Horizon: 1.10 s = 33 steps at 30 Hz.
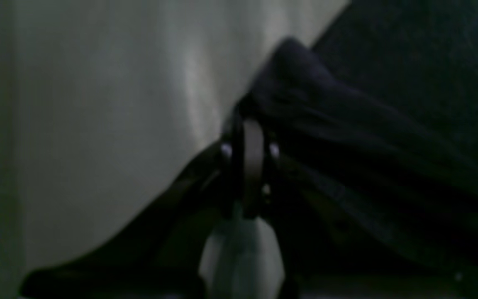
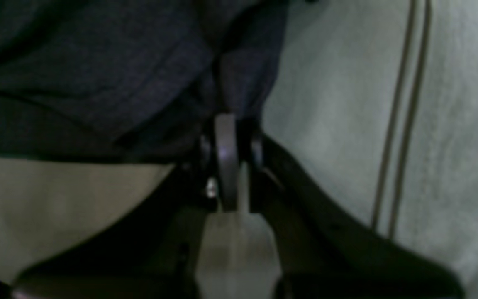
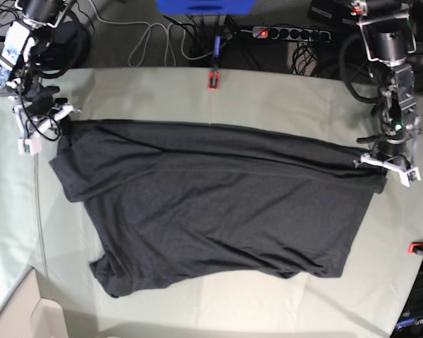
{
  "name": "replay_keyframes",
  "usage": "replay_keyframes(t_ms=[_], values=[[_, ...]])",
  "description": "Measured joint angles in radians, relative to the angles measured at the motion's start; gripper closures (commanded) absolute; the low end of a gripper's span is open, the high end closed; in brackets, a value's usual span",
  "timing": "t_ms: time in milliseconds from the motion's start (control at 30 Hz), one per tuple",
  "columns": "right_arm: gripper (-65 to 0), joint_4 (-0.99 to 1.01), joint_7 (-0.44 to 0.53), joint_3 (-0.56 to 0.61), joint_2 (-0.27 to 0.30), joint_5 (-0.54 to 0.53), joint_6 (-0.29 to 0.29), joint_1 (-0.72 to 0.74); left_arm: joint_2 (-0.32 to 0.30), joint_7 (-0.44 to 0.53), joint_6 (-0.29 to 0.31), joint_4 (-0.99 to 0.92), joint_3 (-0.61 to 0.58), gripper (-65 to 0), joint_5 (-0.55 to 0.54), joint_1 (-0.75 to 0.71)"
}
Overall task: Layout the t-shirt on the table in an organized manner, then fold the t-shirt properly
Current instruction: 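Pull the folded edge with both grippers away from the shirt to straighten it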
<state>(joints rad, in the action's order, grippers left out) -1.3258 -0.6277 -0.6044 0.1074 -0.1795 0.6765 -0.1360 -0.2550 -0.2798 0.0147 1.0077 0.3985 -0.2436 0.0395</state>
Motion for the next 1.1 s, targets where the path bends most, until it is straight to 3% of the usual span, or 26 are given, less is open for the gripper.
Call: replay_keyframes(t_ms=[167,500,600,800,1100], values=[[0.0,-0.006,0.011,0.013,0.000,-0.006,0.000,-0.020,0.003,-0.005,0.000,0.023,0.000,0.0,0.000,-0.017],[0.0,-0.189,-0.001,0.017,0.008,-0.009,0.000,-0.155,-0.013,-0.005,-0.003,0.280,0.000,0.0,0.000,-0.178],[0.0,-0.234,0.000,0.017,0.009,-0.008,0.000,-0.200,-0.002,-0.008,0.010,0.338,0.052,0.0,-0.005,-0.232],[0.0,-0.294,-0.001,0.014,0.008,-0.016,0.000,-0.266,-0.002,-0.206,0.008,0.453,0.168,0.0,-0.006,-0.281],[0.0,-0.307,-0.001,0.018,0.009,-0.011,0.000,-0.331,-0.002,-0.255,0.007,0.493,0.191,0.0,-0.008,-0.365]])
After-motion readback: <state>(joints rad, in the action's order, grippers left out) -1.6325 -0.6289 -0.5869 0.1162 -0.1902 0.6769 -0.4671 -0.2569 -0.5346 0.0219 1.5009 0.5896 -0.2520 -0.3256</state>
